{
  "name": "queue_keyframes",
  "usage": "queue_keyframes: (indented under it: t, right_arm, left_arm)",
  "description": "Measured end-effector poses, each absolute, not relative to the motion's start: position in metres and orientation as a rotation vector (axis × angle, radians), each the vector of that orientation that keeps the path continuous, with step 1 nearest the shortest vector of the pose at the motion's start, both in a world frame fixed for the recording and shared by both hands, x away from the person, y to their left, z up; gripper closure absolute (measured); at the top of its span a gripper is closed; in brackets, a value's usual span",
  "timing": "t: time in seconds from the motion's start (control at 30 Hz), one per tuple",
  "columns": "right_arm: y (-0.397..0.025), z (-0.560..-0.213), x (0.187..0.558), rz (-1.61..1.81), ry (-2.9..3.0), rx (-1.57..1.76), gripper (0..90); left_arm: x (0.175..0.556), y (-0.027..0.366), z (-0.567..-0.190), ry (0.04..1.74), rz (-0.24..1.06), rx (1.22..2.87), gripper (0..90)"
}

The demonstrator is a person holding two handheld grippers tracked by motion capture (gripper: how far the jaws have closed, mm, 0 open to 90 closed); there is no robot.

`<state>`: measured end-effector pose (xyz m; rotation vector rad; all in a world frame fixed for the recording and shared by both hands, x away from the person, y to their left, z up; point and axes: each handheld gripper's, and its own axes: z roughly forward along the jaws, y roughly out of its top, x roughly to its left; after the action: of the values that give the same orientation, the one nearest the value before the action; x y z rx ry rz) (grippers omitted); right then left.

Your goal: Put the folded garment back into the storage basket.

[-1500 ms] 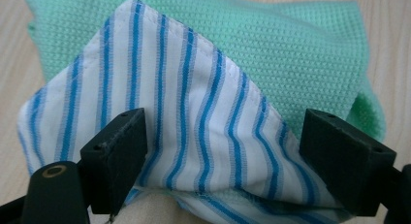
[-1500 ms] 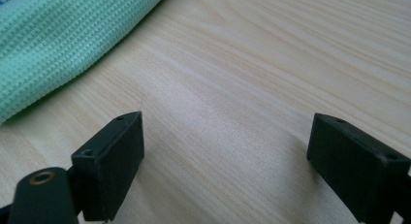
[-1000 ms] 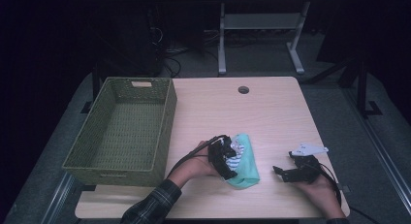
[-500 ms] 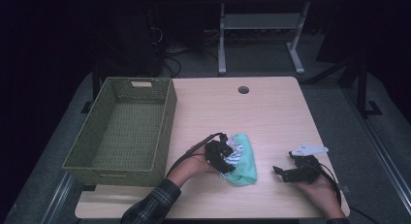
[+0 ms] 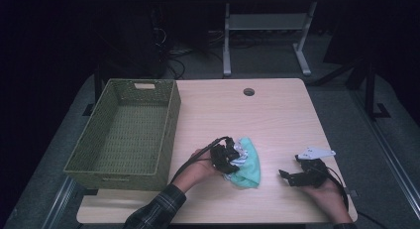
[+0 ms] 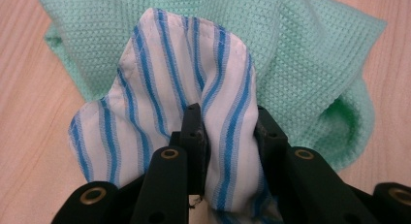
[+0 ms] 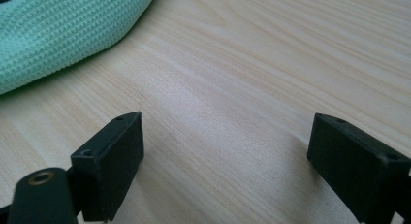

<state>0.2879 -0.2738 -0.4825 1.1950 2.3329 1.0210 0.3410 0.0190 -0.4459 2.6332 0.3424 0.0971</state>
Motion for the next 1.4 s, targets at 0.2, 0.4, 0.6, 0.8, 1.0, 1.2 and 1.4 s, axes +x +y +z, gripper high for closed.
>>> queue_keyframes:
  t: [0.2, 0.4, 0.6, 0.8, 1.0, 1.2, 1.4]
  right_arm:
    - [-0.274, -0.483, 0.288, 1.022, 2.328, 1.202, 12.1]
    - [-0.274, -0.483, 0.288, 1.023, 2.326, 1.206, 12.2]
    - [-0.274, -0.482, 0.288, 1.019, 2.325, 1.211, 12.2]
    - [-0.274, -0.482, 0.288, 1.02, 2.323, 1.213, 12.2]
    - [-0.274, -0.483, 0.289, 1.014, 2.326, 1.204, 10.8]
    - [-0.274, -0.483, 0.289, 1.004, 2.323, 1.219, 8.1]
    - [-0.273, -0.483, 0.29, 0.995, 2.327, 1.229, 6.0]
  left_arm:
    - [0.343, 0.019, -0.442, 0.378, 0.086, 2.634, 71.6]
    - [0.344, 0.022, -0.432, 0.416, 0.051, 2.617, 71.6]
    - [0.345, 0.026, -0.416, 0.432, 0.032, 2.594, 71.5]
    - [0.345, 0.03, -0.402, 0.437, 0.017, 2.573, 71.5]
    - [0.346, 0.036, -0.381, 0.446, 0.034, 2.547, 71.4]
    - [0.348, 0.043, -0.37, 0.459, 0.043, 2.535, 71.4]
    - [0.35, 0.055, -0.352, 0.463, 0.063, 2.509, 71.2]
